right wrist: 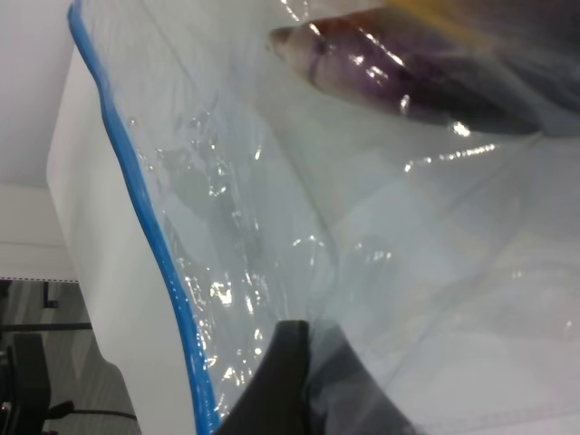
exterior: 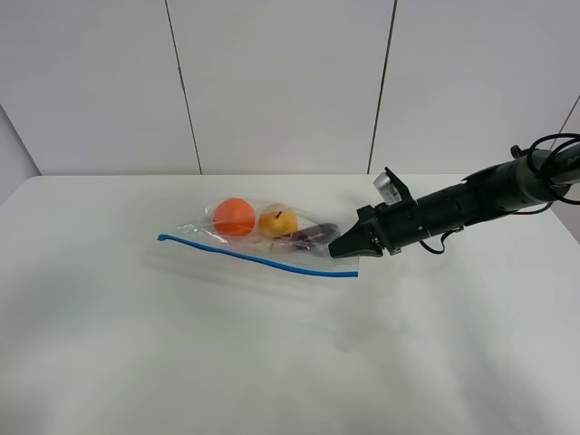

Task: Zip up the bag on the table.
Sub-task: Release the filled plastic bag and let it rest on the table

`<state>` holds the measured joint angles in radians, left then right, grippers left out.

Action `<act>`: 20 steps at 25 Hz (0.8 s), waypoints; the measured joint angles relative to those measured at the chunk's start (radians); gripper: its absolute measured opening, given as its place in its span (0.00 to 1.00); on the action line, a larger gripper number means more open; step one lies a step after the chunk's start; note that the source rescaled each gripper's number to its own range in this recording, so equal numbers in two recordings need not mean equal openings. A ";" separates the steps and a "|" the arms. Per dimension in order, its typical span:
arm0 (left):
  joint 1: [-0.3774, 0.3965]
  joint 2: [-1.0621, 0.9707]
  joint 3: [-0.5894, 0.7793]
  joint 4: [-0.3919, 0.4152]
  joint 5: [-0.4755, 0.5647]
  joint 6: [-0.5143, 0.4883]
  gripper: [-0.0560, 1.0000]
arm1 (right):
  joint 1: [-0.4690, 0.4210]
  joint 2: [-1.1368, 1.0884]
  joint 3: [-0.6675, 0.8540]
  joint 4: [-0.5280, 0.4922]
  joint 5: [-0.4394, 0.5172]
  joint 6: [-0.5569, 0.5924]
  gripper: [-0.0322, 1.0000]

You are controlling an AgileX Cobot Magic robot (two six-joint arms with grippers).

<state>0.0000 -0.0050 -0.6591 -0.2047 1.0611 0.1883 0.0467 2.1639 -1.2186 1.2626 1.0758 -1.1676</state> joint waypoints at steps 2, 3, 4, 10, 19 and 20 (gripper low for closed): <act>0.000 0.000 0.016 -0.001 0.007 -0.007 0.57 | 0.000 0.000 0.000 0.000 0.000 0.000 0.03; 0.000 0.000 0.020 -0.001 0.010 -0.007 0.57 | 0.000 0.000 0.000 0.000 0.000 0.000 0.03; 0.000 0.000 0.021 -0.001 0.012 -0.010 0.57 | 0.000 0.000 0.000 0.000 0.000 -0.001 0.03; 0.000 -0.001 0.049 0.052 0.095 -0.063 0.57 | 0.000 0.000 0.000 0.000 -0.001 -0.004 0.03; 0.000 -0.001 0.090 0.078 0.114 -0.074 0.57 | 0.000 0.000 0.000 0.000 -0.002 -0.011 0.03; 0.000 -0.001 0.090 0.078 0.114 -0.076 0.57 | 0.000 0.000 0.000 0.001 -0.002 -0.015 0.03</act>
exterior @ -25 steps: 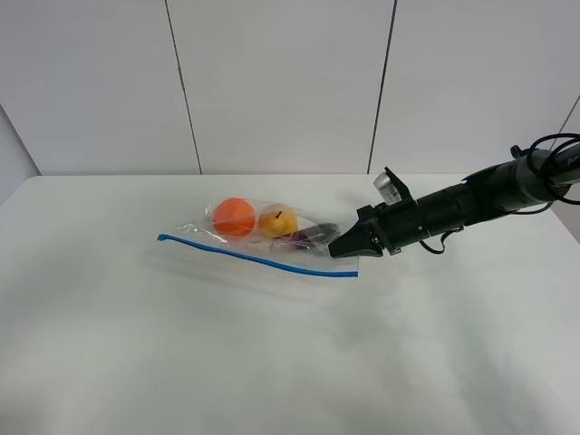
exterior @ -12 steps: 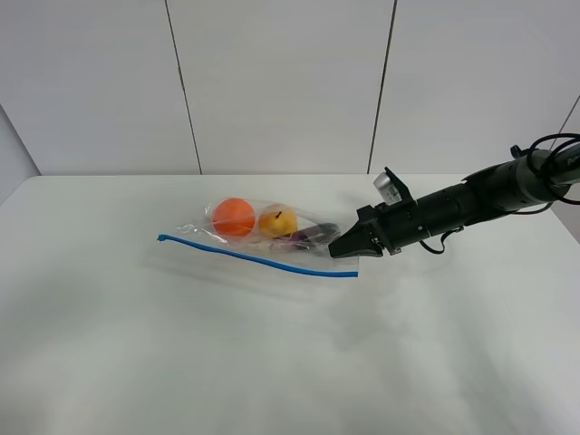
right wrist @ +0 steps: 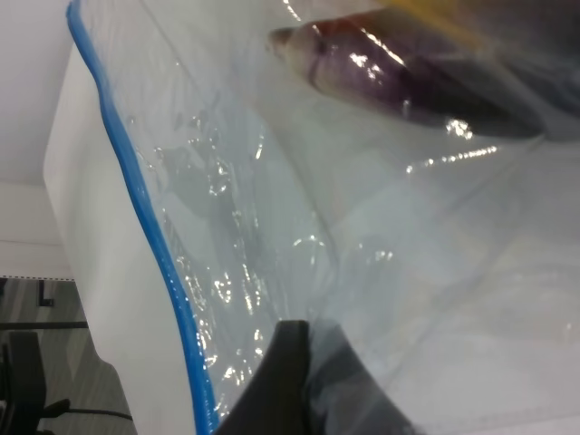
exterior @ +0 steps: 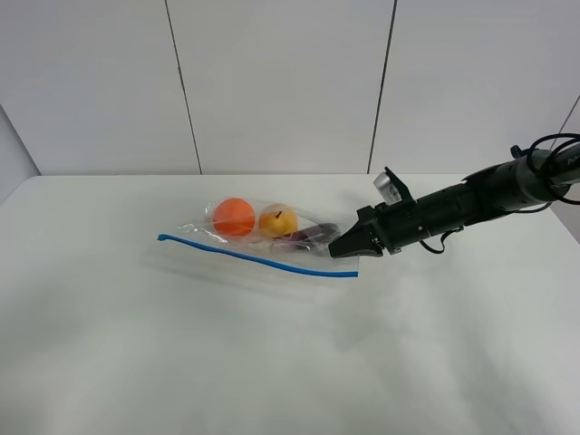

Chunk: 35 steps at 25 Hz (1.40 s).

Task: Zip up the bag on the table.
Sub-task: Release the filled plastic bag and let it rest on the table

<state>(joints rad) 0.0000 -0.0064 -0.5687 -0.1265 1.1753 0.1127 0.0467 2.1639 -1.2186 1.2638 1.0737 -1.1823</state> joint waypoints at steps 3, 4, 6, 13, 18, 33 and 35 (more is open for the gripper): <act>0.000 0.000 0.000 0.000 0.000 -0.003 0.57 | 0.000 0.000 0.000 0.006 0.000 -0.004 0.03; 0.000 0.000 0.000 0.000 0.000 -0.004 0.57 | 0.000 0.000 0.000 0.006 0.000 -0.004 0.03; 0.000 0.000 0.000 0.000 0.000 -0.006 0.57 | 0.000 0.000 0.000 0.006 0.000 -0.004 0.03; 0.000 0.000 0.000 0.000 0.000 -0.006 0.57 | 0.000 0.000 0.000 0.006 0.009 -0.004 0.32; 0.000 0.000 0.000 0.000 0.000 -0.007 0.57 | 0.000 0.000 0.000 0.005 0.007 -0.001 0.82; 0.000 0.000 0.000 0.000 0.000 -0.007 0.57 | 0.000 -0.042 -0.232 -0.513 -0.101 0.250 0.91; 0.000 0.000 0.000 0.000 0.000 -0.007 0.57 | 0.000 -0.068 -0.271 -0.626 -0.127 0.316 0.91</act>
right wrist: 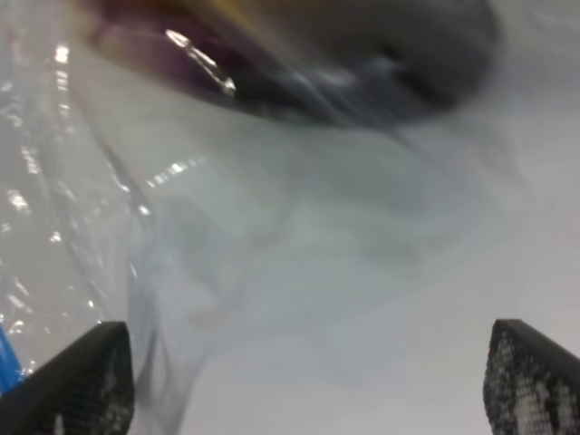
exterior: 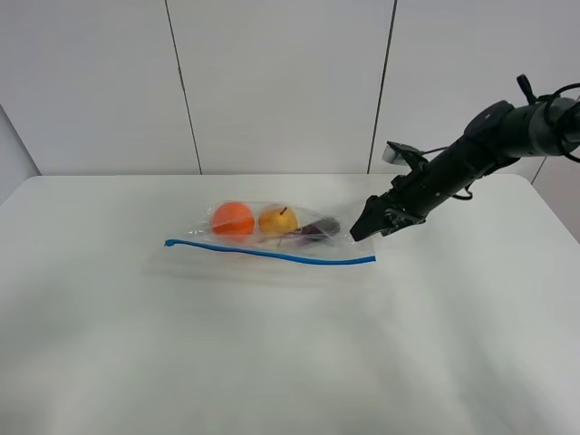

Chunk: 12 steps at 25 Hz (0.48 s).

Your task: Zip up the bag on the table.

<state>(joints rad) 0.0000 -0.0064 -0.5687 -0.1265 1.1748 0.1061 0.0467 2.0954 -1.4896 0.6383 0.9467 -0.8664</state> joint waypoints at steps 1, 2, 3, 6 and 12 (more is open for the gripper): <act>0.000 0.000 0.000 0.000 0.000 0.000 0.57 | 0.000 -0.013 -0.019 -0.063 -0.014 0.042 0.91; 0.000 0.000 0.000 0.000 -0.001 0.000 0.57 | 0.000 -0.028 -0.034 -0.115 -0.030 0.088 0.91; 0.000 0.000 0.000 0.000 -0.001 0.000 0.57 | 0.000 -0.043 -0.050 -0.174 -0.048 0.126 0.91; 0.000 0.000 0.000 0.000 -0.001 -0.001 0.57 | 0.000 -0.086 -0.067 -0.310 -0.106 0.246 0.91; 0.000 0.000 0.000 0.000 -0.006 -0.003 0.58 | 0.000 -0.154 -0.068 -0.499 -0.170 0.424 0.93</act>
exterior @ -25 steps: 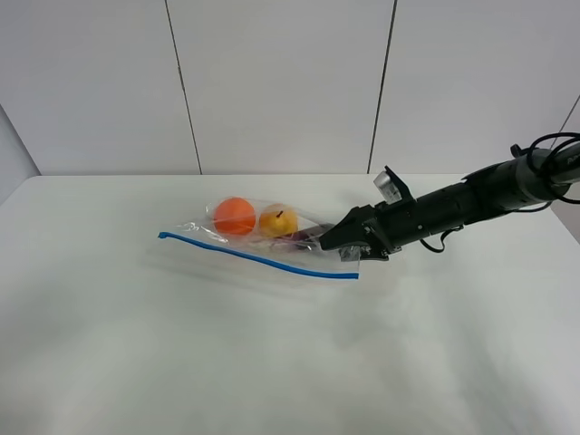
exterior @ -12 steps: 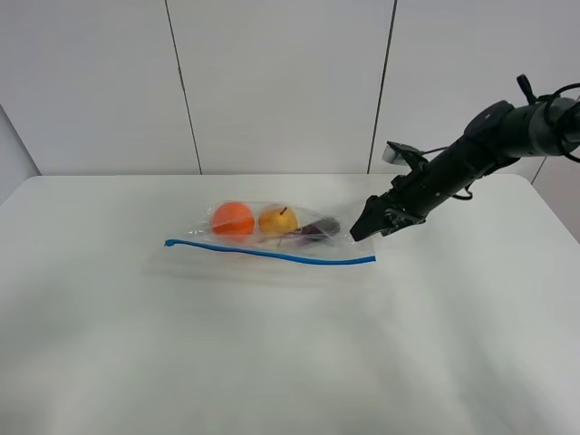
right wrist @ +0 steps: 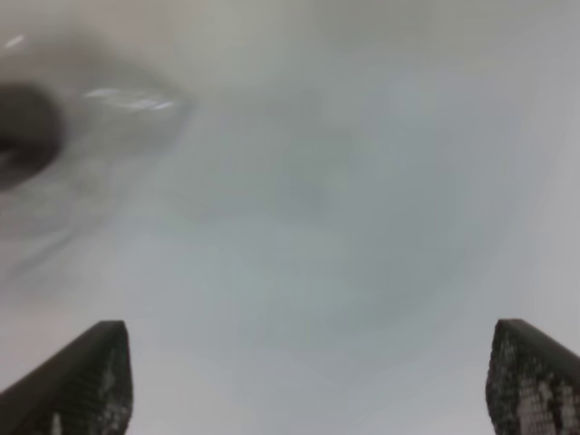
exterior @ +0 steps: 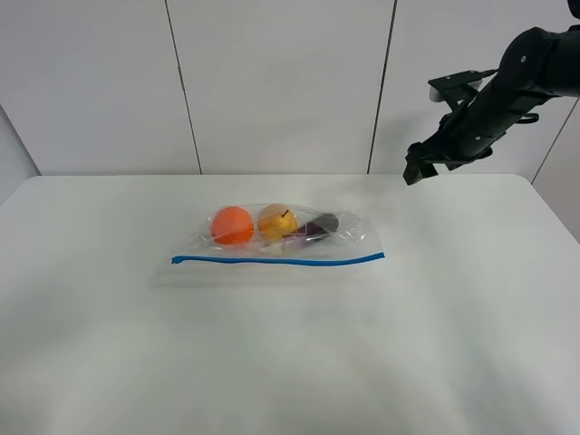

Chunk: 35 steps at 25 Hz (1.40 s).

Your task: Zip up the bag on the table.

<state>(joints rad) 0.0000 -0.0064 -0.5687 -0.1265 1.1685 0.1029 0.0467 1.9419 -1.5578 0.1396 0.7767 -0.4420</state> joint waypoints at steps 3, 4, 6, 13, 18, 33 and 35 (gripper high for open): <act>0.000 0.000 0.000 0.000 0.000 0.000 0.60 | 0.000 -0.042 0.000 -0.112 -0.013 0.099 0.93; 0.000 0.000 0.000 0.000 0.000 0.000 0.60 | 0.000 -0.057 0.000 -0.152 -0.017 0.137 0.93; 0.000 0.000 0.000 0.000 0.000 0.000 0.60 | 0.000 -0.094 0.000 -0.224 -0.025 0.199 0.93; 0.000 0.000 0.000 0.000 0.000 0.000 0.60 | -0.001 -0.214 0.000 -0.443 -0.010 0.350 0.93; 0.000 0.000 0.000 0.000 0.000 0.000 0.61 | -0.046 -0.251 0.000 -0.457 0.076 0.425 0.93; 0.000 0.000 0.000 0.000 0.000 0.000 0.61 | -0.070 -0.498 0.000 -0.266 0.174 0.328 0.93; 0.000 0.000 0.000 0.000 0.000 0.000 0.61 | -0.070 -0.553 0.000 -0.266 0.206 0.330 0.93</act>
<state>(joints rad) 0.0000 -0.0064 -0.5687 -0.1265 1.1685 0.1029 -0.0236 1.3892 -1.5578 -0.1265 0.9831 -0.1118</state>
